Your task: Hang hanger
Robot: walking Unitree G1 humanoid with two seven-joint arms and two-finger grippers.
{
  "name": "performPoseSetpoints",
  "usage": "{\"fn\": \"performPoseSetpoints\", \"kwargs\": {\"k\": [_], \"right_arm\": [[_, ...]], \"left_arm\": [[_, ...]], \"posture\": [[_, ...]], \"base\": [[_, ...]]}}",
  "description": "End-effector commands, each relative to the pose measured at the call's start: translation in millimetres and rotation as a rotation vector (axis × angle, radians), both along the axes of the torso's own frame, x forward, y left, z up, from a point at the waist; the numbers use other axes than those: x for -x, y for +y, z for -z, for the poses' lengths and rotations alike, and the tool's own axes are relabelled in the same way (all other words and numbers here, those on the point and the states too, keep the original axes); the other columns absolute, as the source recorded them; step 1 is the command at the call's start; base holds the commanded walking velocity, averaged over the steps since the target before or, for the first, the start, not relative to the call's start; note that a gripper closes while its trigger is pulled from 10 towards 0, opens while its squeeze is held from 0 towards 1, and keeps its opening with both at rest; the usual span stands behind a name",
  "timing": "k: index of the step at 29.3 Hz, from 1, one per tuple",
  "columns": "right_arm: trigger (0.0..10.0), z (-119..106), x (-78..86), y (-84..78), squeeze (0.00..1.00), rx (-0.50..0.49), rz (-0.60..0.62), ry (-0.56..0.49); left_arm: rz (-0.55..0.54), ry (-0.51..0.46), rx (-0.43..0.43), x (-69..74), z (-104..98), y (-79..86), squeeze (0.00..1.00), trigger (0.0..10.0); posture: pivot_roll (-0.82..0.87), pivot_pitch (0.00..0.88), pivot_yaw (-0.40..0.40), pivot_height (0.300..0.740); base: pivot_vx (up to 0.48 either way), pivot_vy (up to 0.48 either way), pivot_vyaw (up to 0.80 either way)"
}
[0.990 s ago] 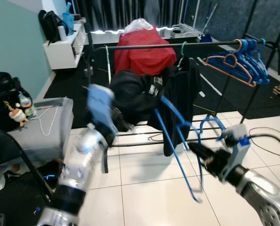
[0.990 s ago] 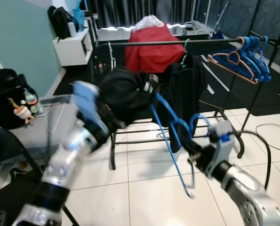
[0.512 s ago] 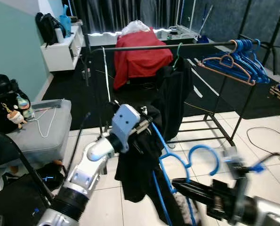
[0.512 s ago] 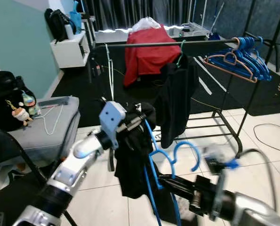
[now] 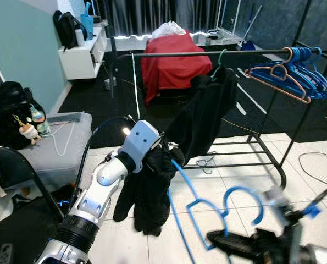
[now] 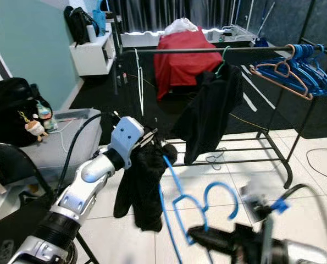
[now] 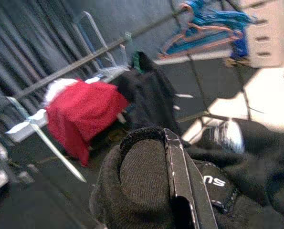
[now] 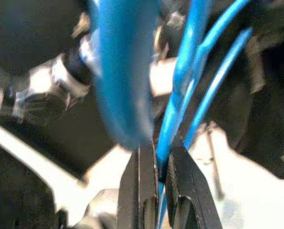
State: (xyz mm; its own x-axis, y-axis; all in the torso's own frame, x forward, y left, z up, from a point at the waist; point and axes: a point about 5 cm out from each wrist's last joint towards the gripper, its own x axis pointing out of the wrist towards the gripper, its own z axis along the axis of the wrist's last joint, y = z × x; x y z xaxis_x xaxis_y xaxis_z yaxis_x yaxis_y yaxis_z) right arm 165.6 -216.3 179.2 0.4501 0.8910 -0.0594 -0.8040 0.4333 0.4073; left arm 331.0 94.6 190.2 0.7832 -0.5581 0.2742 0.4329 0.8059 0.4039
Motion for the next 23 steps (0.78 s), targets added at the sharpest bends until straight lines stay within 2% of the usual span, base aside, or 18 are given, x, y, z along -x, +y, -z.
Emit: {"fn": "performPoseSetpoints", "kwargs": {"k": [1,3,5,7,9,13,15,16,17,18,19,20,21,22,23], "right_arm": [[0.0,-19.4,1.8,-1.7,0.0,-0.094,-0.056,-0.102],[0.0,-15.7,1.0,-13.4,0.0,-0.024,-0.006,-0.081],[0.0,-11.5,1.3,-15.7,0.0,0.014,0.003,-0.062],[0.0,7.5,6.1,-7.8,0.0,0.149,-0.049,0.007],[0.0,10.5,5.9,-6.4,0.0,0.164,-0.049,0.007],[0.0,-10.9,-2.9,-18.4,0.0,0.041,0.045,-0.099],[0.0,-43.5,-4.3,-35.1,0.0,-0.138,0.115,-0.228],[0.0,-43.5,-4.3,-35.1,0.0,-0.138,0.115,-0.228],[0.0,-53.5,-3.0,-41.0,0.0,-0.199,0.132,-0.269],[0.0,-47.8,-2.5,-40.7,0.0,-0.149,0.127,-0.232],[0.0,-47.8,-2.5,-40.7,0.0,-0.149,0.127,-0.232],[0.0,-8.4,4.5,-20.8,0.0,0.047,0.013,-0.025],[0.0,-8.4,4.5,-20.8,0.0,0.047,0.013,-0.025],[0.0,2.1,8.5,-15.8,0.0,0.095,-0.024,0.025],[0.0,12.6,14.8,-10.8,0.0,0.171,-0.084,0.06]], "left_arm": [[-0.037,0.016,-0.038,-4.0,4.7,7.7,0.0,0.0],[-0.061,-0.001,-0.071,-5.4,4.8,12.8,0.0,0.0],[-0.069,-0.006,-0.081,-6.0,4.7,14.4,0.0,0.0],[-0.07,-0.025,-0.109,-6.6,3.3,14.7,0.0,0.0],[-0.066,-0.032,-0.121,-6.6,3.0,13.9,0.0,0.0],[-0.063,-0.042,-0.155,-6.0,5.1,12.5,0.0,0.0],[-0.064,-0.046,-0.184,-4.2,8.9,14.4,0.0,0.0],[-0.064,-0.046,-0.184,-4.2,8.9,14.4,0.0,0.0],[-0.064,-0.049,-0.199,-3.6,10.4,15.1,0.0,0.0],[-0.068,-0.069,-0.24,-3.3,11.6,15.7,0.0,0.0],[-0.068,-0.069,-0.24,-3.3,11.6,15.7,0.0,0.0],[-0.08,-0.155,-0.33,-3.3,7.4,13.0,0.0,0.2],[-0.08,-0.155,-0.33,-3.3,7.4,13.0,0.0,0.2],[-0.083,-0.179,-0.351,-3.2,6.2,12.1,0.0,0.2],[-0.082,-0.21,-0.387,-3.3,4.2,9.8,0.0,3.0]], "posture": [[-0.23,0.0,0.03,0.74],[-0.24,0.0,0.03,0.74],[-0.24,0.0,0.03,0.74],[-0.24,0.0,0.029,0.74],[-0.23,0.0,0.029,0.74],[-0.23,0.0,0.034,0.74],[-0.24,0.0,0.033,0.74],[-0.24,0.0,0.033,0.74],[-0.24,0.0,0.033,0.74],[-0.24,0.0,0.031,0.74],[-0.24,0.0,0.031,0.74],[-0.25,0.0,0.028,0.74],[-0.25,0.0,0.028,0.74],[-0.25,0.0,0.028,0.74],[-0.24,0.0,0.024,0.74]], "base": [[0.0,0.0,0.0],[0.0,0.0,0.0],[0.0,0.0,0.0],[0.0,0.0,0.0],[0.0,0.0,0.0],[0.0,0.0,0.0],[0.0,0.0,0.0],[0.0,0.0,0.0],[0.0,0.0,0.0],[0.0,0.0,0.0],[0.0,0.0,0.0],[0.0,0.0,0.0],[0.0,0.0,0.0],[0.0,0.0,0.0],[0.0,0.0,0.0]]}}
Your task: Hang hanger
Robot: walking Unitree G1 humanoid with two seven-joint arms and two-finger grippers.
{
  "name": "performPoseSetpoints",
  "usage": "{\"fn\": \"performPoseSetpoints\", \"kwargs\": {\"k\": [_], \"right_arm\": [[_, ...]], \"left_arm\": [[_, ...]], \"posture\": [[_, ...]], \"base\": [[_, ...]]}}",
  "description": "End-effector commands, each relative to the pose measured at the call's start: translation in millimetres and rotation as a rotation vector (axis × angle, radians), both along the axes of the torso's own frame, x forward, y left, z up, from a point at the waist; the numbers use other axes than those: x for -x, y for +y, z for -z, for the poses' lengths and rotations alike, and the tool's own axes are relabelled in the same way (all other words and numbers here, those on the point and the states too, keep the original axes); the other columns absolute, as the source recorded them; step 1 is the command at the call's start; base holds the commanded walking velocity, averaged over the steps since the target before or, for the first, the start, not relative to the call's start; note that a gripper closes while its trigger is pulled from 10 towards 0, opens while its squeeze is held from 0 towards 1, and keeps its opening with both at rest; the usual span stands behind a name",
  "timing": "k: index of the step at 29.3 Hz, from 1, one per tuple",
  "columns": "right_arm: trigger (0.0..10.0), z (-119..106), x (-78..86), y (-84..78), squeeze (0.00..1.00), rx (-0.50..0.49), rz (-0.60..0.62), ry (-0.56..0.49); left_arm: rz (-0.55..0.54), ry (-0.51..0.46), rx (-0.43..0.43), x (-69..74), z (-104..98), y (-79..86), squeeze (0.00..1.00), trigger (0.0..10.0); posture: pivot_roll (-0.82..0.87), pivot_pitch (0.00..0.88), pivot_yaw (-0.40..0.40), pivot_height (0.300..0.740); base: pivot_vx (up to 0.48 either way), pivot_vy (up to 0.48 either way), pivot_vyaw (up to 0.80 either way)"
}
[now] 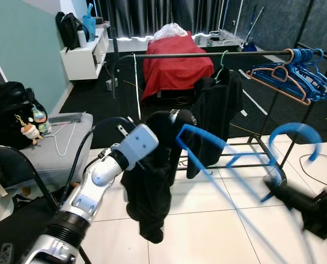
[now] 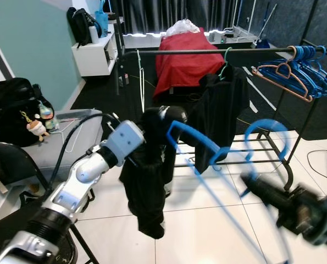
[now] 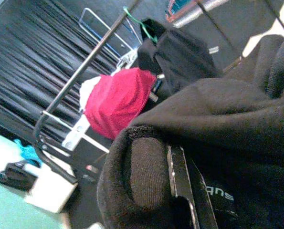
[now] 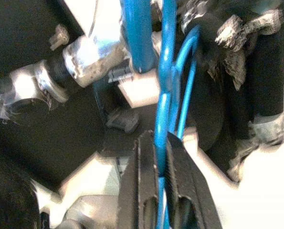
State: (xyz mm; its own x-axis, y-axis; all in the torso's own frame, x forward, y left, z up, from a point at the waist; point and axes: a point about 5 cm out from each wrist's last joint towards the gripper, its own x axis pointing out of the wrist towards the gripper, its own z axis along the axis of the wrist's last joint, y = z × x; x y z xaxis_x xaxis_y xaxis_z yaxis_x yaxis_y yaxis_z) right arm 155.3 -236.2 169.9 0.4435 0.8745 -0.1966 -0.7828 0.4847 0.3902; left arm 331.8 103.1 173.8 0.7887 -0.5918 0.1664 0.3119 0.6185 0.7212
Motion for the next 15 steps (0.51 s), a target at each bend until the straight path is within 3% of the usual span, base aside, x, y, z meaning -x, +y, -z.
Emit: {"fn": "performPoseSetpoints", "kwargs": {"k": [1,2,3,4,5,6,8,9,10,12,14,15], "right_arm": [[0.0,-8.4,0.1,11.0,0.0,-0.06,-0.07,-0.044],[0.0,-8.4,0.1,11.0,0.0,-0.06,-0.07,-0.044],[0.0,-20.8,-3.8,10.6,0.0,-0.151,-0.055,-0.103],[0.0,-20.8,-3.8,10.6,0.0,-0.151,-0.055,-0.103],[0.0,-41.1,-11.7,2.4,0.0,-0.248,0.0,-0.206],[0.0,-60.7,-18.1,-8.9,0.0,-0.359,0.067,-0.299],[0.0,-37.6,-21.5,-4.7,0.0,-0.12,0.079,-0.187],[0.0,-19.7,-14.6,0.6,0.0,-0.005,0.022,-0.115],[0.0,-8.3,-8.1,4.3,0.0,0.062,-0.028,-0.069],[0.0,-4.4,-4.9,5.7,0.0,0.076,-0.052,-0.055],[0.0,-24.3,-11.0,5.2,0.0,-0.14,0.006,-0.151],[0.0,-38.4,-25.1,-9.1,0.0,-0.233,0.142,-0.221]], "left_arm": [[-0.003,-0.104,-0.053,-2.3,-13.7,-0.9,0.0,6.3],[-0.003,-0.104,-0.053,-2.3,-13.7,-0.9,0.0,6.3],[0.002,-0.123,-0.08,-2.2,-14.6,-2.5,0.0,7.2],[0.002,-0.123,-0.08,-2.2,-14.6,-2.5,0.0,7.2],[0.01,-0.141,-0.118,-1.8,-13.2,-4.3,0.0,10.0],[0.017,-0.151,-0.134,-1.2,-11.9,-5.5,0.0,10.0],[0.029,-0.183,-0.151,0.3,-13.1,-8.7,0.0,10.0],[0.03,-0.201,-0.142,0.2,-15.9,-9.9,0.0,10.0],[0.029,-0.213,-0.135,0.0,-17.8,-10.7,0.0,10.0],[0.028,-0.219,-0.131,-0.2,-18.8,-11.0,0.0,10.0],[0.028,-0.245,-0.127,-0.3,-23.3,-12.3,0.0,10.0],[0.037,-0.257,-0.116,0.8,-25.8,-15.0,0.0,10.0]], "posture": [[-0.24,0.0,0.023,0.74],[-0.24,0.0,0.023,0.74],[-0.24,0.0,0.022,0.74],[-0.24,0.0,0.022,0.74],[-0.24,0.0,0.025,0.74],[-0.24,0.0,0.027,0.74],[-0.25,0.0,0.028,0.74],[-0.25,0.0,0.024,0.74],[-0.25,0.0,0.024,0.74],[-0.25,0.0,0.024,0.74],[-0.25,0.0,0.022,0.74],[-0.25,0.0,0.029,0.74]], "base": [[0.0,0.0,0.0],[0.0,0.0,0.0],[0.0,0.0,0.0],[0.0,0.0,0.0],[0.0,0.0,0.0],[0.0,0.0,0.0],[0.0,0.0,0.0],[0.0,0.0,0.0],[0.0,0.0,0.0],[0.0,0.0,0.0],[0.0,0.0,0.0],[0.0,0.0,0.0]]}}
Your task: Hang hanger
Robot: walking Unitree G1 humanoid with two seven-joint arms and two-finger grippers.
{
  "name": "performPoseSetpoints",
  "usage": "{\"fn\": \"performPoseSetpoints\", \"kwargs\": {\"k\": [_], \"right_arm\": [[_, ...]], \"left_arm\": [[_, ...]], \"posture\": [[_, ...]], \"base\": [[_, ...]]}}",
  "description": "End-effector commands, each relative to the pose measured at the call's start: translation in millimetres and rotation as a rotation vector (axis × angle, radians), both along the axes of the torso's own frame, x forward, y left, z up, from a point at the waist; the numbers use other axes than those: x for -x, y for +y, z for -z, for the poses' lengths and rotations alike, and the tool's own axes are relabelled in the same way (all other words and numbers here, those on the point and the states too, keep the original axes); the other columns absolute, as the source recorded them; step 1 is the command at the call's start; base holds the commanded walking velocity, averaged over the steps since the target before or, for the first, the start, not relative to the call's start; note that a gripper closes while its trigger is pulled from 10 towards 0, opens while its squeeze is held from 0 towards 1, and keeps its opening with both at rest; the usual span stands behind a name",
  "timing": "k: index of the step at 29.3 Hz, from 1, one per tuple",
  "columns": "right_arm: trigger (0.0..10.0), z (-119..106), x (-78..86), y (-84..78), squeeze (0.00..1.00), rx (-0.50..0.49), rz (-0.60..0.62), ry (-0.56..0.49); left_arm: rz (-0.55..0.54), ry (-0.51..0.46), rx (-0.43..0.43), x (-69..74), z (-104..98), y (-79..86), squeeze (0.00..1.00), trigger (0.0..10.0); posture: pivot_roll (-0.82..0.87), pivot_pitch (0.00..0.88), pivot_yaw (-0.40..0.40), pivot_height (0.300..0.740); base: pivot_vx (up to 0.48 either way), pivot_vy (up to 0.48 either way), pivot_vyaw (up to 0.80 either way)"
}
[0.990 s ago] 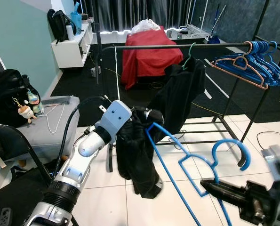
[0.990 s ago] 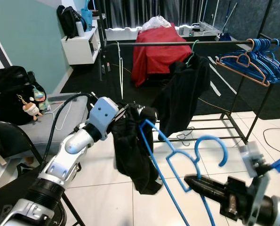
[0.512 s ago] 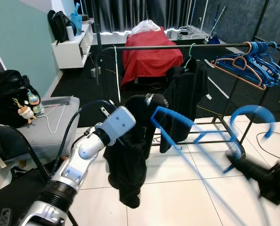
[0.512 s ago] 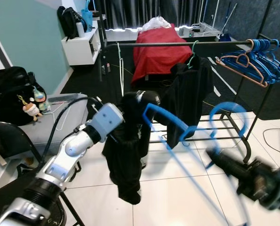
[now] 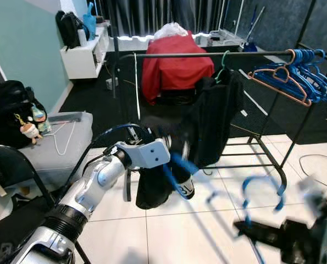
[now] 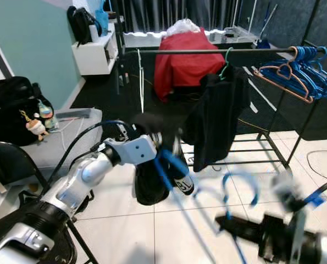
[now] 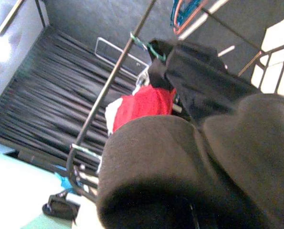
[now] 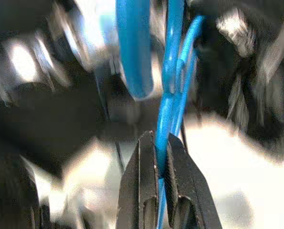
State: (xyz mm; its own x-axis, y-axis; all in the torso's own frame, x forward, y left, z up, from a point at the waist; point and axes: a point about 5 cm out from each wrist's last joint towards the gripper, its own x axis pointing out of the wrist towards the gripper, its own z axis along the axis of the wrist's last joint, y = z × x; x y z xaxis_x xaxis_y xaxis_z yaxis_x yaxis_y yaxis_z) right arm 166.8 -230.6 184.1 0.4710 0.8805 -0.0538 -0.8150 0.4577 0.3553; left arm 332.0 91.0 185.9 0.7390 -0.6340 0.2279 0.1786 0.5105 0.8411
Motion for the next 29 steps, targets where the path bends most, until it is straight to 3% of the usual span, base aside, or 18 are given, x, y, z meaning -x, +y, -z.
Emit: {"fn": "performPoseSetpoints", "kwargs": {"k": [1,2,4,5,7,10,11,12,15,16,18,19,20,21,22,25,27,29], "right_arm": [[0.0,-24.2,-13.6,-14.7,0.0,-0.132,0.124,-0.109],[0.0,-5.2,-15.4,-8.7,0.0,0.082,0.113,-0.049],[0.0,-5.2,-15.4,-8.7,0.0,0.082,0.113,-0.049],[0.0,5.3,-10.9,-3.9,0.0,0.182,0.065,-0.015],[0.0,5.3,-10.9,-3.9,0.0,0.182,0.065,-0.015],[0.0,-40.8,-35.7,-31.7,0.0,-0.252,0.305,-0.209],[0.0,-40.8,-35.7,-31.7,0.0,-0.252,0.305,-0.209],[0.0,-15.8,-34.7,-18.7,0.0,-0.012,0.238,-0.135],[0.0,-10.0,-31.5,-10.1,0.0,-0.011,0.188,-0.114],[0.0,-23.8,-39.0,-15.6,0.0,-0.147,0.248,-0.165],[0.0,-25.8,-44.1,-16.8,0.0,-0.188,0.275,-0.148],[0.0,-16.8,-46.0,-11.2,0.0,-0.094,0.262,-0.107],[0.0,5.6,-40.7,-3.0,0.0,0.142,0.192,-0.057],[0.0,5.6,-40.7,-3.0,0.0,0.142,0.192,-0.057],[0.0,23.9,-28.5,3.2,0.0,0.287,0.084,-0.015],[0.0,-18.4,-47.4,-10.9,0.0,-0.188,0.261,-0.124],[0.0,-0.5,-42.8,-6.2,0.0,0.071,0.194,-0.085],[0.0,5.5,-31.3,-0.1,0.0,0.087,0.104,-0.036]], "left_arm": [[0.022,-0.07,0.014,1.0,-13.7,-2.9,0.0,10.0],[0.044,-0.083,0.031,3.0,-16.4,-7.9,0.0,10.0],[0.044,-0.083,0.031,3.0,-16.4,-7.9,0.0,10.0],[0.05,-0.086,0.035,3.5,-17.0,-9.3,0.0,10.0],[0.05,-0.086,0.035,3.5,-17.0,-9.3,0.0,10.0],[0.07,-0.093,0.058,4.8,-18.8,-14.2,0.0,10.0],[0.07,-0.093,0.058,4.8,-18.8,-14.2,0.0,10.0],[0.074,-0.092,0.064,5.2,-19.0,-15.9,0.0,10.0],[0.076,-0.093,0.068,5.5,-19.2,-17.1,0.0,10.0],[0.077,-0.092,0.075,5.6,-19.1,-17.5,0.0,10.0],[0.078,-0.084,0.098,6.0,-19.3,-18.2,0.0,10.0],[0.079,-0.076,0.119,6.3,-19.6,-18.9,0.0,10.0],[0.082,-0.07,0.133,6.7,-19.7,-19.9,0.0,10.0],[0.082,-0.07,0.133,6.7,-19.7,-19.9,0.0,10.0],[0.087,-0.067,0.139,7.2,-20.1,-21.5,0.0,10.0],[0.097,-0.06,0.15,7.8,-19.8,-24.6,0.0,10.0],[0.096,-0.05,0.174,7.9,-20.3,-25.8,0.0,10.0],[0.086,-0.041,0.17,6.9,-18.8,-25.8,0.0,10.0]], "posture": [[-0.25,0.0,0.029,0.74],[-0.26,0.0,0.029,0.74],[-0.26,0.0,0.029,0.74],[-0.26,0.0,0.029,0.74],[-0.26,0.0,0.029,0.74],[-0.25,0.0,0.027,0.74],[-0.25,0.0,0.027,0.74],[-0.25,0.0,0.02,0.74],[-0.24,0.0,0.012,0.74],[-0.24,0.0,0.014,0.74],[-0.25,0.0,0.018,0.74],[-0.25,0.0,0.018,0.74],[-0.25,0.0,0.015,0.74],[-0.25,0.0,0.015,0.74],[-0.24,0.0,0.008,0.74],[-0.24,0.0,0.012,0.74],[-0.24,0.0,0.016,0.74],[-0.24,0.0,0.011,0.74]], "base": [[0.0,0.0,0.0],[0.0,0.0,0.0],[0.0,0.0,0.0],[0.0,0.0,0.0],[0.0,0.0,0.0],[0.0,0.0,0.0],[0.0,0.0,0.0],[0.0,0.0,0.0],[0.0,0.0,0.0],[0.0,0.0,0.0],[0.0,0.0,0.0],[0.0,0.0,0.0],[0.0,0.0,0.0],[0.0,0.0,0.0],[0.0,0.0,0.0],[0.0,0.0,0.0],[0.0,0.0,0.0],[0.0,0.0,0.0]]}}
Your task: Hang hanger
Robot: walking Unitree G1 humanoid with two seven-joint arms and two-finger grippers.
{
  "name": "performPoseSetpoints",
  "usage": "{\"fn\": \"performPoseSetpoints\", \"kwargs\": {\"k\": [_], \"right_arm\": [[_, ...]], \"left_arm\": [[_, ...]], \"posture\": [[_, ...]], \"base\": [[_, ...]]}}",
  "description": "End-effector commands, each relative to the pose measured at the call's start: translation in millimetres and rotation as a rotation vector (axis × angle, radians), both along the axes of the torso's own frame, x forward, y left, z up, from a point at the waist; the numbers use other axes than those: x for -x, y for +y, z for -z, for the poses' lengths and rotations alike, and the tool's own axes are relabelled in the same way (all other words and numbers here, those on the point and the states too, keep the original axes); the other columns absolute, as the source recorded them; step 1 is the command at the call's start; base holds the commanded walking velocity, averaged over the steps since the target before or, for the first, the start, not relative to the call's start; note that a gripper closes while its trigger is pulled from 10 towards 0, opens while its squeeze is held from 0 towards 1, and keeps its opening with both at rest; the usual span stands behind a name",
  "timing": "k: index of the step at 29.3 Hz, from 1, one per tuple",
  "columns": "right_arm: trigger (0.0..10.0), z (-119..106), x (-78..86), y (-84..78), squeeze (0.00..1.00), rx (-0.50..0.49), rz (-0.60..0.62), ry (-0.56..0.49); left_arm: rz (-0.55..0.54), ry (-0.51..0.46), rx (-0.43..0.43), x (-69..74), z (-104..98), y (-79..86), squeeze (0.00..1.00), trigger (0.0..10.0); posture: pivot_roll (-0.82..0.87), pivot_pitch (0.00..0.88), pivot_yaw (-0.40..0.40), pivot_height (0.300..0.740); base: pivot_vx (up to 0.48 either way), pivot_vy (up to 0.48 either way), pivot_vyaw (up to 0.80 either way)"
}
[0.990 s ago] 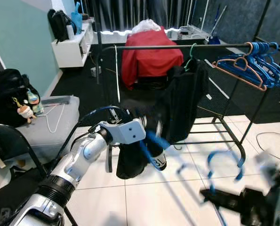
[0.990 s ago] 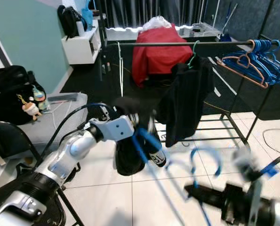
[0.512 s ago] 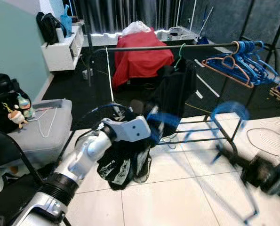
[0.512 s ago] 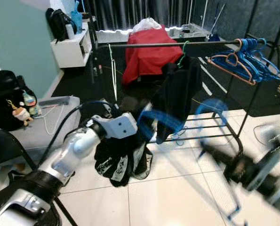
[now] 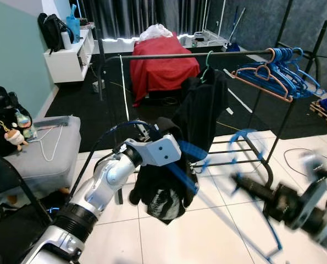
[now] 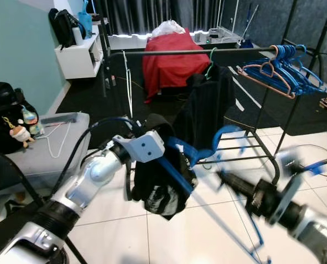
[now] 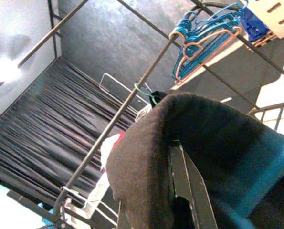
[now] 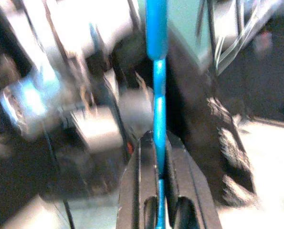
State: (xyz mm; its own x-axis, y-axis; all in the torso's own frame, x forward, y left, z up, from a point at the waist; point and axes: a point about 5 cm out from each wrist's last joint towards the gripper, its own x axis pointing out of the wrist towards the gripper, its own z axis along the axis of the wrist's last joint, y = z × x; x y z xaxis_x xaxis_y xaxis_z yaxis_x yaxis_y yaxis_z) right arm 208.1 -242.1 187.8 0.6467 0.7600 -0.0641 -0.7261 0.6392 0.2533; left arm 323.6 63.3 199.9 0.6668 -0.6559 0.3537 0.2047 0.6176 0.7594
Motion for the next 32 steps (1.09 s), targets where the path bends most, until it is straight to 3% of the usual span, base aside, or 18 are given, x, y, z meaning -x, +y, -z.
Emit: {"fn": "performPoseSetpoints", "kwargs": {"k": [1,5,6,10,11,12,14,16,19,22,25,26,27,28,29,31,32], "right_arm": [[0.0,9.2,10.1,11.4,0.0,0.017,-0.101,0.052],[0.0,10.2,29.9,20.6,0.0,-0.048,-0.213,0.086],[2.2,10.9,34.1,23.4,0.0,-0.05,-0.231,0.084],[2.2,11.6,36.6,25.6,0.0,-0.051,-0.244,0.085],[10.0,12.5,39.1,29.9,0.0,-0.061,-0.257,0.084],[10.0,13.5,41.1,34.3,0.0,-0.066,-0.274,0.081],[10.0,13.5,41.1,34.3,0.0,-0.066,-0.274,0.081],[10.0,13.3,44.0,41.4,0.0,-0.092,-0.303,0.071],[10.0,12.7,44.0,42.3,0.0,-0.096,-0.306,0.064],[10.0,16.9,18.4,20.5,0.0,-0.005,-0.054,-0.022],[10.0,20.0,11.1,13.2,0.0,0.02,0.026,-0.023],[10.0,30.1,-6.7,0.1,0.0,0.025,0.205,-0.008],[10.0,30.1,-6.7,0.1,0.0,0.025,0.205,-0.008],[10.0,49.7,-20.9,-3.2,0.0,0.063,0.345,0.013],[10.0,49.7,-20.9,-3.2,0.0,0.063,0.345,0.013],[10.0,81.6,-35.6,3.5,0.0,0.129,0.481,0.049],[10.0,91.8,-37.1,11.1,0.0,0.155,0.48,0.046]], "left_arm": [[-0.01,-0.005,0.014,-1.5,-4.9,1.9,0.0,10.0],[-0.106,0.091,-0.031,-11.5,15.5,14.3,0.0,10.0],[-0.185,0.168,-0.053,-17.3,30.4,24.2,0.0,10.0],[-0.238,0.219,-0.067,-20.3,40.5,31.0,0.0,10.0],[-0.309,0.318,-0.033,-21.9,55.5,43.2,0.0,10.0],[-0.37,0.412,0.017,-21.2,68.8,54.5,0.0,10.0],[-0.37,0.412,0.017,-21.2,68.8,54.5,0.0,10.0],[-0.475,0.577,0.145,-16.5,91.2,74.6,0.0,10.0],[-0.523,0.637,0.211,-12.1,100.6,84.7,0.0,10.0],[-0.728,0.737,0.4,3.9,121.8,121.3,0.0,10.0],[-0.769,0.746,0.429,7.7,125.1,129.0,0.0,10.0],[-0.787,0.693,0.56,18.0,121.7,138.4,0.0,10.0],[-0.787,0.693,0.56,18.0,121.7,138.4,0.0,10.0],[-0.784,0.624,0.669,35.7,120.7,141.6,0.0,10.0],[-0.784,0.624,0.669,35.7,120.7,141.6,0.0,10.0],[-0.733,0.518,0.773,61.7,114.9,135.7,0.0,10.0],[-0.707,0.487,0.768,67.7,111.9,128.4,0.0,10.0]], "posture": [[-0.24,0.0,0.011,0.74],[-0.24,0.0,0.027,0.74],[-0.24,0.0,0.031,0.74],[-0.24,0.0,0.031,0.74],[-0.24,0.0,0.04,0.74],[-0.24,0.0,0.042,0.74],[-0.24,0.0,0.042,0.74],[-0.23,0.0,0.043,0.74],[-0.23,0.0,0.044,0.74],[-0.21,0.0,0.041,0.74],[-0.21,0.0,0.041,0.74],[-0.18,0.0,0.027,0.74],[-0.18,0.0,0.027,0.74],[-0.16,0.0,0.012,0.74],[-0.16,0.0,0.012,0.74],[-0.14,0.0,-0.005,0.74],[-0.11,0.0,-0.02,0.74]], "base": [[0.0,0.0,0.0],[0.0,0.0,0.0],[0.0,0.0,0.0],[0.0,0.0,0.0],[0.0,0.0,0.0],[0.0,0.0,0.0],[0.0,0.0,0.0],[0.0,0.0,0.0],[0.0,0.0,0.0],[0.0,0.0,0.0],[0.0,0.0,0.0],[0.0,0.0,0.0],[0.0,0.0,0.0],[0.0,0.0,0.0],[0.0,0.0,0.0],[0.0,0.0,0.77],[0.0,0.0,0.76]]}}
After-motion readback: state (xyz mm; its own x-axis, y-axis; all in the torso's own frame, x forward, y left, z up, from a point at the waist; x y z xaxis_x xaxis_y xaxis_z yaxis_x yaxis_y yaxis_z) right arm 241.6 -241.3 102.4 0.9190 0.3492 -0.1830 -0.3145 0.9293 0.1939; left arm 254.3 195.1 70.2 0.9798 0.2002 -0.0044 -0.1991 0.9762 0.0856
